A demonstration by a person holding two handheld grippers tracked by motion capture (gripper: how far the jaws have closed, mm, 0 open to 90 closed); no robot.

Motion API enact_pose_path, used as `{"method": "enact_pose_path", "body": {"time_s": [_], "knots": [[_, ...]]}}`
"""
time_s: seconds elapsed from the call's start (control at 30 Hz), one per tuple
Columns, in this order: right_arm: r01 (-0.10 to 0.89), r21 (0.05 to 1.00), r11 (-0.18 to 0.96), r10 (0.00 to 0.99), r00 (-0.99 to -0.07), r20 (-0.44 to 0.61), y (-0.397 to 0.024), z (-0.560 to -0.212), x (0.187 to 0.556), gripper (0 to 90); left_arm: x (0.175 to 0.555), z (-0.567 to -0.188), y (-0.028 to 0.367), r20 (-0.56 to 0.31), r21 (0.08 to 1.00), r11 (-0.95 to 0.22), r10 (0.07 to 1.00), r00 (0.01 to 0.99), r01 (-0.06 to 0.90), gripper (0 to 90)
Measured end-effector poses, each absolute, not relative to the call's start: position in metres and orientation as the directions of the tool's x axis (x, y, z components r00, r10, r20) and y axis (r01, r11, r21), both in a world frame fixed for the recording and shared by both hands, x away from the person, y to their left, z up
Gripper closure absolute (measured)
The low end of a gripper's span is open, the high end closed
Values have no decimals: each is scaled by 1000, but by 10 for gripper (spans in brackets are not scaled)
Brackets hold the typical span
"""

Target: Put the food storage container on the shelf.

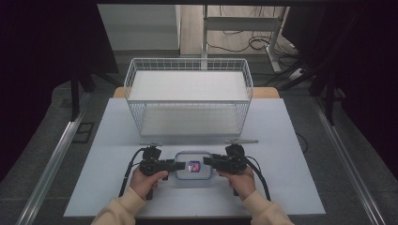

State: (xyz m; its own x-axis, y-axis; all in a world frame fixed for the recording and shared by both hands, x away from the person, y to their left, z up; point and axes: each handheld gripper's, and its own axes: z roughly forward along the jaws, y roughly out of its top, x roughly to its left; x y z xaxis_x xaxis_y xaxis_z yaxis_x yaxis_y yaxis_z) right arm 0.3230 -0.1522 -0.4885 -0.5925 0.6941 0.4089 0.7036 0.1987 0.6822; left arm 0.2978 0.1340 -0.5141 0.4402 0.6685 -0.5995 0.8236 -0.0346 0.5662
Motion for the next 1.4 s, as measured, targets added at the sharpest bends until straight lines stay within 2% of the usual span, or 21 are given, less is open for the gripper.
{"method": "enact_pose_path", "body": {"time_s": [0.13, 0.27, 0.37, 0.63, 1.1, 1.4], "knots": [[692, 690, 212, 699, -601, 388, -151, -488, 320, 541, 298, -515, 134, -601, 570, -36, 663, 447, 821, 452], [725, 648, 232, 680, -597, 425, -151, -497, 319, 449, 297, -516, 135, -594, 577, -43, 663, 456, 815, 452], [752, 621, 223, 658, -586, 473, -156, -501, 320, 451, 297, -516, 134, -590, 582, -44, 664, 460, 812, 452], [766, 605, 218, 655, -574, 491, -158, -501, 319, 475, 294, -514, 133, -578, 590, -46, 672, 462, 806, 450], [757, 613, 225, 660, -582, 476, -156, -497, 316, 484, 291, -509, 133, -563, 607, -40, 683, 465, 794, 453], [725, 649, 232, 654, -610, 447, -156, -483, 318, 485, 292, -494, 134, -546, 641, -32, 684, 484, 767, 455]]}}
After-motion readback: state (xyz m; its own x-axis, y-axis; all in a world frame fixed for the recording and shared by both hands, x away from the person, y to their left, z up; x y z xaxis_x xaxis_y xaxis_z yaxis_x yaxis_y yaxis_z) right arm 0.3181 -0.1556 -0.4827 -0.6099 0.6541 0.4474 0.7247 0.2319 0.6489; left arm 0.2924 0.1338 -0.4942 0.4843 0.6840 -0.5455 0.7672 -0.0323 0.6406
